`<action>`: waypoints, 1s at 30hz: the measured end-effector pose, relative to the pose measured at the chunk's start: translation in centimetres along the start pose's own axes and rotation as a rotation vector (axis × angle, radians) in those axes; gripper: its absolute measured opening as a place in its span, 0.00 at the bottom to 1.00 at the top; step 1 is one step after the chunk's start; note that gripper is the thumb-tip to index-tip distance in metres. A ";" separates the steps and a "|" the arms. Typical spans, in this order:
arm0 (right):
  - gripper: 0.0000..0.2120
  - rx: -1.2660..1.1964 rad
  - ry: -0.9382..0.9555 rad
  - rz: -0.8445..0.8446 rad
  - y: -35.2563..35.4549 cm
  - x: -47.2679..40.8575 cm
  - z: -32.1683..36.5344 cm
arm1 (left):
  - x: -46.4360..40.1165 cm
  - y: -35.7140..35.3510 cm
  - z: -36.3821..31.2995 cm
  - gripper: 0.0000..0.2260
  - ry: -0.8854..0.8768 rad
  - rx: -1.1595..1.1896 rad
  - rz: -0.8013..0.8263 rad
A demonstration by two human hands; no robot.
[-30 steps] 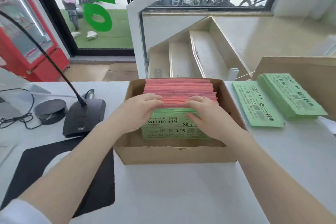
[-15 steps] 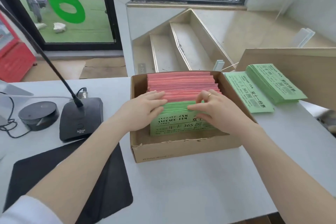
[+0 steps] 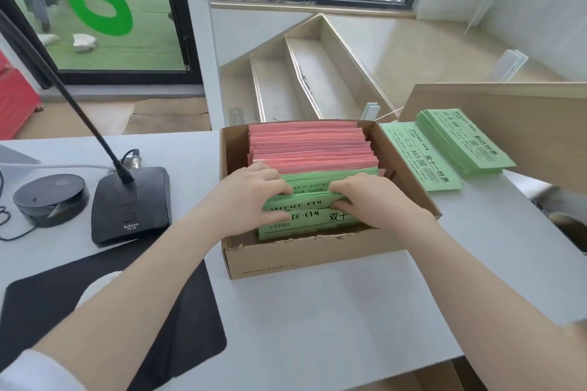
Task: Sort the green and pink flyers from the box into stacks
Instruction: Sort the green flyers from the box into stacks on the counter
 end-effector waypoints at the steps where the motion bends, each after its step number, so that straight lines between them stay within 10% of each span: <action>1: 0.08 0.012 0.000 -0.013 0.1 0.0 0.1 | -0.2 0.2 -0.2 0.17 0.004 -0.041 -0.020; 18: 0.10 -0.305 -0.084 -0.588 12.4 7.0 -7.0 | -1.7 8.2 -3.8 0.10 0.364 0.328 -0.647; 30: 0.11 -0.966 -0.382 -0.427 4.9 18.1 -27.2 | -10.4 -0.4 -17.5 0.12 0.266 0.688 -0.634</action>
Point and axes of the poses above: each hand's wrist, its own x-axis away from the middle knuckle, its own y-axis out of the back of the hand, z = x × y, the point moved 10 cm from there along -x, towards the middle knuckle, and after that the axes turned 10 degrees about -y, right-handed, at the moved point
